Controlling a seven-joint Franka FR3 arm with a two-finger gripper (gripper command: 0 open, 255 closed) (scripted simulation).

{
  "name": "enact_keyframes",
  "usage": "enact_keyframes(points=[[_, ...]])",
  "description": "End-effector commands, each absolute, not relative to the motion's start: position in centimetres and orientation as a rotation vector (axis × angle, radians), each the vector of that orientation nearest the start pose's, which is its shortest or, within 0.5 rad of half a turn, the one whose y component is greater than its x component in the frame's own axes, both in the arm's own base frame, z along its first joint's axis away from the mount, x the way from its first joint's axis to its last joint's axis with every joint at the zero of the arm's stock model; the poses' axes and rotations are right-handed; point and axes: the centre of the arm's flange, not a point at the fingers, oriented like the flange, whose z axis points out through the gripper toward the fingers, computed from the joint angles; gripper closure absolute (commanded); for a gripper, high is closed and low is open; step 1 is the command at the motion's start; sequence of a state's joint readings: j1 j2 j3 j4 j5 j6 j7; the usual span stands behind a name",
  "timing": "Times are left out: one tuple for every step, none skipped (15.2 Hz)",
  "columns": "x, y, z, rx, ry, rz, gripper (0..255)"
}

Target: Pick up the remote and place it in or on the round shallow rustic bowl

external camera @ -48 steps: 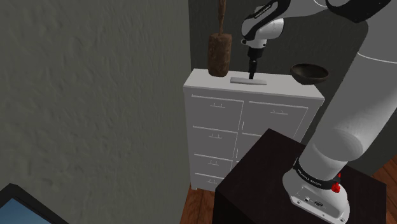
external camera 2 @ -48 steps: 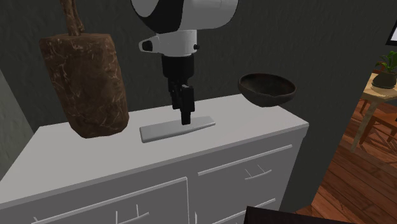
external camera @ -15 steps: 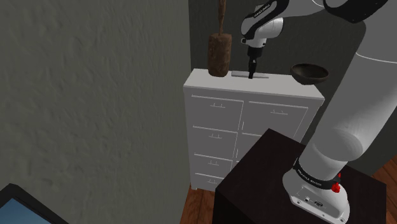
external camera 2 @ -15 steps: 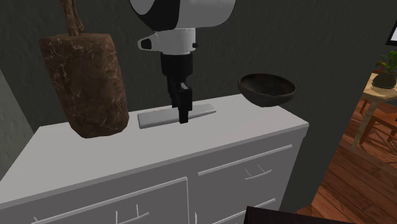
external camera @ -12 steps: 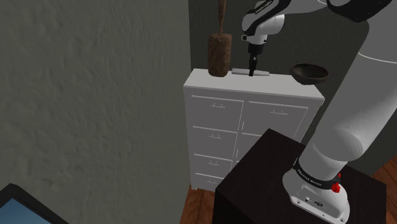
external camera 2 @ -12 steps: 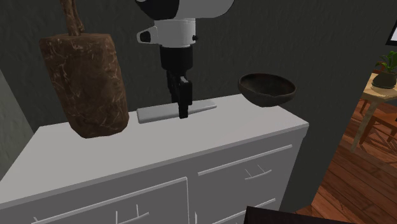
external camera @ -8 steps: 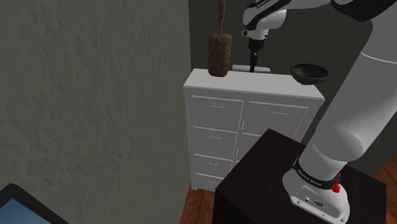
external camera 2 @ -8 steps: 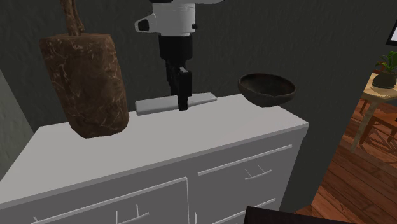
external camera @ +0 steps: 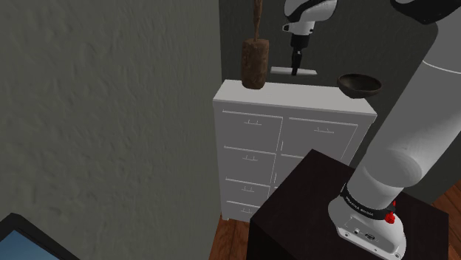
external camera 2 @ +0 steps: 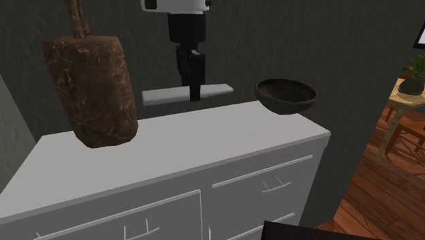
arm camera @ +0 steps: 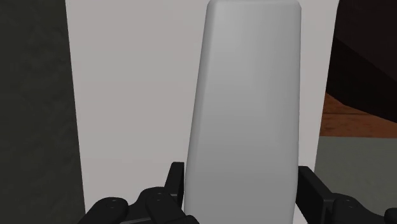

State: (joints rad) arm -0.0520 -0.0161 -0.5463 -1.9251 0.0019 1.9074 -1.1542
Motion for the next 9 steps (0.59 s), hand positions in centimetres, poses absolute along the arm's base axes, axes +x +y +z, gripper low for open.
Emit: enact_keyframes(points=[[45.8, -31.3, 50.2, -3.012, -0.858, -0.008, 255], [45.8, -31.3, 50.8, -3.012, -0.858, -0.008, 255], [45.8, -31.3, 51.3, -3.012, -0.858, -0.008, 255], [45.8, -31.3, 51.8, -3.012, -0.858, -0.008, 255], [45.8, -31.3, 52.3, -3.012, -0.858, -0.008, 255], [45.8, -31.3, 52.9, -3.012, -0.858, -0.008, 255], [45.8, -31.3, 53.4, -3.012, -0.858, -0.008, 255], [45.8, -31.3, 53.9, -3.012, -0.858, -0.008, 255], [45.8, -31.3, 54.1, -3.012, -0.858, -0.008, 255]])
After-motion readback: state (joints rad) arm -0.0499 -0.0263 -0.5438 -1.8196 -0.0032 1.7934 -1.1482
